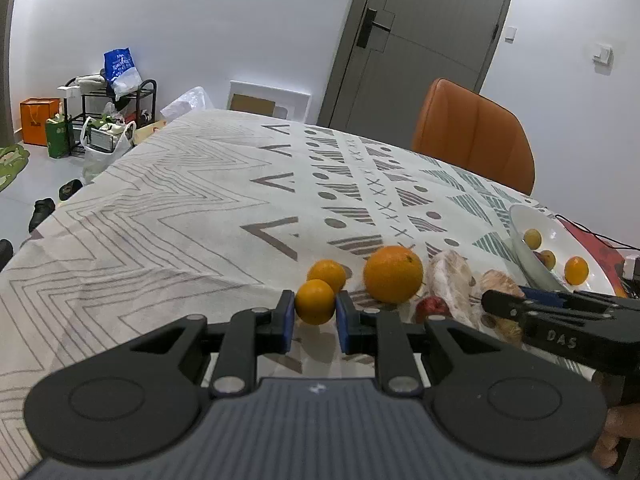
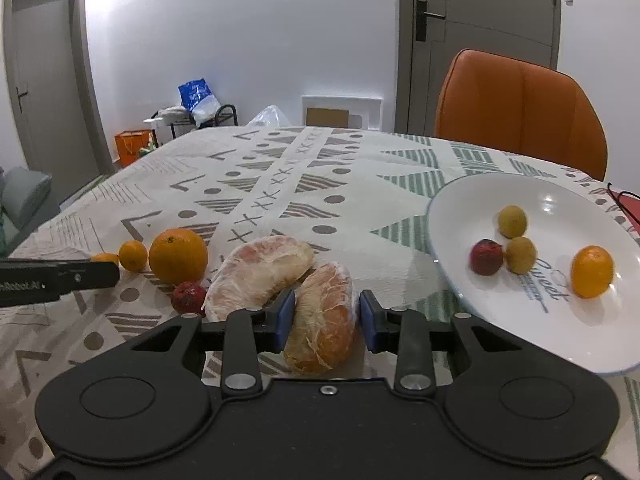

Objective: Organize fruits
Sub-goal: 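Grasp a small mandarin with the left tool while the right tool grasps a peeled pomelo segment, then carry both fruits over the white plate and open both tools to release them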

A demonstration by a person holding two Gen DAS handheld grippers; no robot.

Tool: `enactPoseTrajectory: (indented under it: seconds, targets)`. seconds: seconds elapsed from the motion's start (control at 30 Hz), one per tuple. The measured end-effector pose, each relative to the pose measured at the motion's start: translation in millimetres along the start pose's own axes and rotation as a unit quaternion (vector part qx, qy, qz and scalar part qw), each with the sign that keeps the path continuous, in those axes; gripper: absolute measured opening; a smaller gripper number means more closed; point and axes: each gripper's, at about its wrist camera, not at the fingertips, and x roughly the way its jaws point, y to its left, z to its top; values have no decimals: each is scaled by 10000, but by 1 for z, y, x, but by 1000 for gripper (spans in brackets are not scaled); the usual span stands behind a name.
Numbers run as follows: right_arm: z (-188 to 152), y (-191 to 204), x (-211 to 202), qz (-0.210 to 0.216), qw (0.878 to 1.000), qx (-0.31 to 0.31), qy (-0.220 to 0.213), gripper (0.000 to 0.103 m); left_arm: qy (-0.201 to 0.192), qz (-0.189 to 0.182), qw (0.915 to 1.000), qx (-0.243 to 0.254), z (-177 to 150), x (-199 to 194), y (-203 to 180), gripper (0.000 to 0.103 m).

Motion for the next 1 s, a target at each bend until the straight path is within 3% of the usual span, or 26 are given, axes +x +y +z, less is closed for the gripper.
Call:
enactPoseTrajectory:
  seconds: [1.0]
  targets:
    - [0, -48, -59, -224, 9963, 535, -640, 33, -147, -621, 9969, 470, 7, -1, -72, 20]
